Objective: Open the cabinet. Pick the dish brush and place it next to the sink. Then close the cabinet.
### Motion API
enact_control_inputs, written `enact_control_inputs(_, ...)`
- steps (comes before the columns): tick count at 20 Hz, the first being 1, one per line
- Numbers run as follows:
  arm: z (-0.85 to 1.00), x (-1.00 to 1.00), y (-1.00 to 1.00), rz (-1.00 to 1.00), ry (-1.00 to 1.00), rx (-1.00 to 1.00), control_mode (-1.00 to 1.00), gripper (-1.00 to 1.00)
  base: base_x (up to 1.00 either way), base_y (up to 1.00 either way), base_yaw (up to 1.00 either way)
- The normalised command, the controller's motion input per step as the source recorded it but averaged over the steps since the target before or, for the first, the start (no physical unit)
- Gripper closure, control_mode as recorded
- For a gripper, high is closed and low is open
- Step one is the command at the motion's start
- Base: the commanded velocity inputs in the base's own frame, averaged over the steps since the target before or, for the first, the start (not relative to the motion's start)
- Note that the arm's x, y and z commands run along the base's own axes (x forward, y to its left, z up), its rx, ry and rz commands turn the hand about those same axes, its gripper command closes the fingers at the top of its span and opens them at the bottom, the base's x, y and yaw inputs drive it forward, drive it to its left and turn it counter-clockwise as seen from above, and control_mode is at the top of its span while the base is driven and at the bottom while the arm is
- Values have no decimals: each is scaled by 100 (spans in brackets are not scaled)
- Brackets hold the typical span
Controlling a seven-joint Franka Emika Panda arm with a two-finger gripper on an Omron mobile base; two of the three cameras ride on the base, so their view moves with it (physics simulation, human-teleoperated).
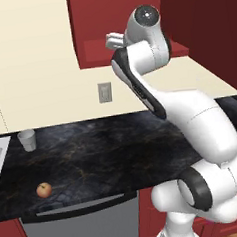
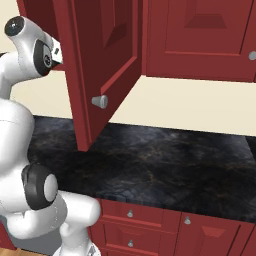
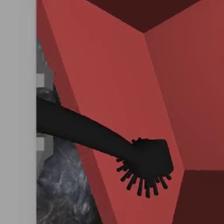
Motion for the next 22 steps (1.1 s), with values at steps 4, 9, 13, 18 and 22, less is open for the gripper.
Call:
enact_control_inputs(4,1,-100,-13,4,0,6,-100,100,0,0,0)
enact_control_inputs(9,0,-100,0,11,2,5,-100,100,0,0,0)
enact_control_inputs(13,0,-100,0,12,4,4,-100,100,0,0,0)
enact_control_inputs(18,-17,-96,12,14,13,0,-100,100,0,0,0)
enact_control_inputs(22,-35,-72,46,14,17,0,-100,100,0,0,0)
